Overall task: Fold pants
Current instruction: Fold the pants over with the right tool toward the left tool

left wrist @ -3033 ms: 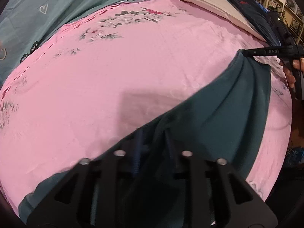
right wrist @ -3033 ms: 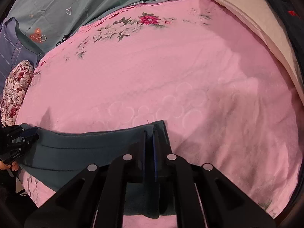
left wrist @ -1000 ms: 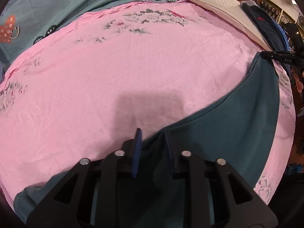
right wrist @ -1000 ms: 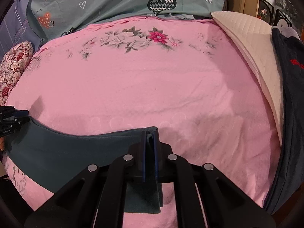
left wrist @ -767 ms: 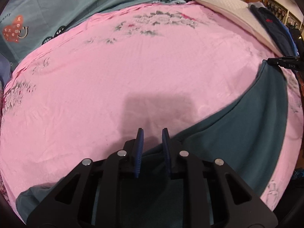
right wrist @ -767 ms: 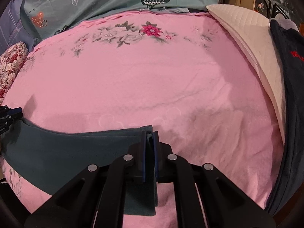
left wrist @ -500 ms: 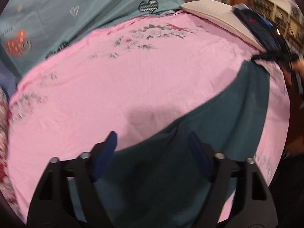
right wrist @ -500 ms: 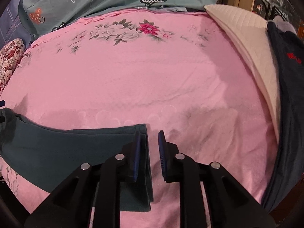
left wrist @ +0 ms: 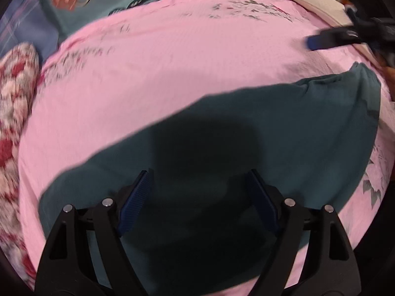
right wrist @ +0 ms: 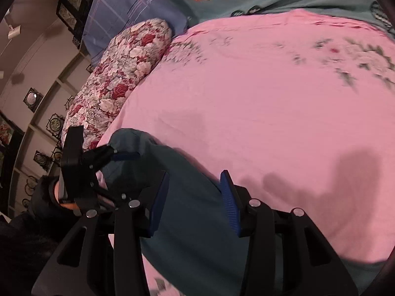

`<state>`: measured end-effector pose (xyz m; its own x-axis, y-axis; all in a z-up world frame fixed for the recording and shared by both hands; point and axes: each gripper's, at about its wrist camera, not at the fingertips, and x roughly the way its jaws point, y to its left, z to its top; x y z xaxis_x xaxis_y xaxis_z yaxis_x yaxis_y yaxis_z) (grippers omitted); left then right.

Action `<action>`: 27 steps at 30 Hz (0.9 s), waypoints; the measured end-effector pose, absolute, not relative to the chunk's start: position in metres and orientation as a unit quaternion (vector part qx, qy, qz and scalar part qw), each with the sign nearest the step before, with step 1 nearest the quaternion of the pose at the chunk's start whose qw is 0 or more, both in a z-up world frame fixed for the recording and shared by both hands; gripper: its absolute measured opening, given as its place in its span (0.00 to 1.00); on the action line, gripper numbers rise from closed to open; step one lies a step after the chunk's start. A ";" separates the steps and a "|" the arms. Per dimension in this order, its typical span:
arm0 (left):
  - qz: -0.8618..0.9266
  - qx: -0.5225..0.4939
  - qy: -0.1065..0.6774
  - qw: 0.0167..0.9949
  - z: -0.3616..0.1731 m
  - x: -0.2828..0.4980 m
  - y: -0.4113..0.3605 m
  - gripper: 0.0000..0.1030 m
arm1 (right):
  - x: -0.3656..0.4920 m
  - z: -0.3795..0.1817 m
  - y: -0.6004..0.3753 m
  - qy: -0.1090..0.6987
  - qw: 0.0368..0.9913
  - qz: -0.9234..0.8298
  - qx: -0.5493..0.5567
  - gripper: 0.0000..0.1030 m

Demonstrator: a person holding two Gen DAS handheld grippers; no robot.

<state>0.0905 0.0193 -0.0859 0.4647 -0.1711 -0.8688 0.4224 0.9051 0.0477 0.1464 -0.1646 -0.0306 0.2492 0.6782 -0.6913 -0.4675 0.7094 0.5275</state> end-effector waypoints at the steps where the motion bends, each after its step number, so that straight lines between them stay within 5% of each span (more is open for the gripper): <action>1: -0.178 0.111 0.493 0.844 -0.087 0.087 0.027 0.80 | 0.160 -0.038 -0.145 0.502 0.773 0.374 0.107 0.43; 14: -0.089 0.017 0.488 0.868 -0.076 0.071 0.137 0.79 | 0.131 -0.073 -0.068 0.587 0.648 0.485 0.012 0.44; 27: -0.131 0.063 0.482 0.864 -0.097 0.079 0.091 0.89 | 0.176 -0.087 -0.036 0.608 0.622 0.485 0.088 0.47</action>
